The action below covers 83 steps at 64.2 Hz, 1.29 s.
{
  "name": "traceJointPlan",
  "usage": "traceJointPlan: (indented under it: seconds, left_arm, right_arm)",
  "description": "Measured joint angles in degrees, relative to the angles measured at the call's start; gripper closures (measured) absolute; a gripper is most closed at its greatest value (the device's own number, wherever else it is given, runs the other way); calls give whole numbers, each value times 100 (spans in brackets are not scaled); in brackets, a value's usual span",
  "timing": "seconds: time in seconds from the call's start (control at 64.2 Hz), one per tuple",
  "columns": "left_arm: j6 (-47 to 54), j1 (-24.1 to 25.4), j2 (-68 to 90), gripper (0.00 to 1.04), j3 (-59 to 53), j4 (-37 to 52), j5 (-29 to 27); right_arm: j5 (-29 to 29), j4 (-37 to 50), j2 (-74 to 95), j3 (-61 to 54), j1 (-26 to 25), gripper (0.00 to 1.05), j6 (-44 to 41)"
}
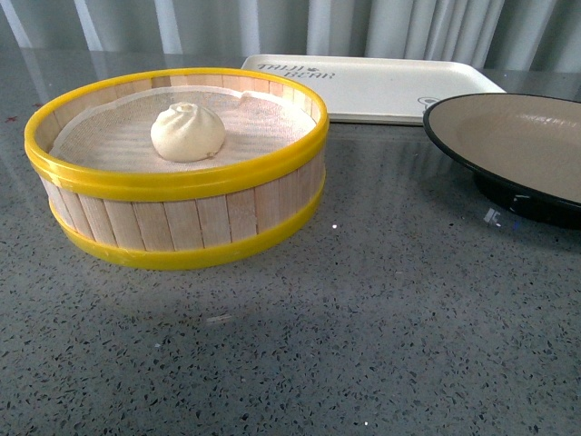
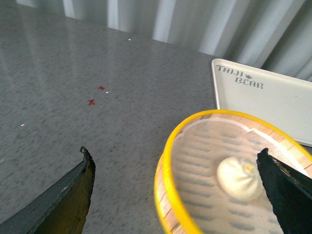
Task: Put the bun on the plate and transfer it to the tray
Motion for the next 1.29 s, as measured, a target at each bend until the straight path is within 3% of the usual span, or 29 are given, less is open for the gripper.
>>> traceJointPlan:
  seconds: [0.296, 0.545, 0.888, 1.293]
  left_arm:
    - [214, -713, 1797, 7, 1622, -586, 155]
    - [363, -1084, 2645, 7, 2133, -909, 199]
    - [737, -1106, 3191, 7, 2468, -1086, -308]
    - [688, -1014, 3606, 7, 2677, -1512, -378]
  right_arm:
    - [0, 0, 0, 0, 0, 9, 0]
    - [0, 0, 0, 0, 0, 9, 0]
    - [0, 0, 0, 0, 0, 9, 0]
    - [0, 0, 0, 0, 0, 9, 0]
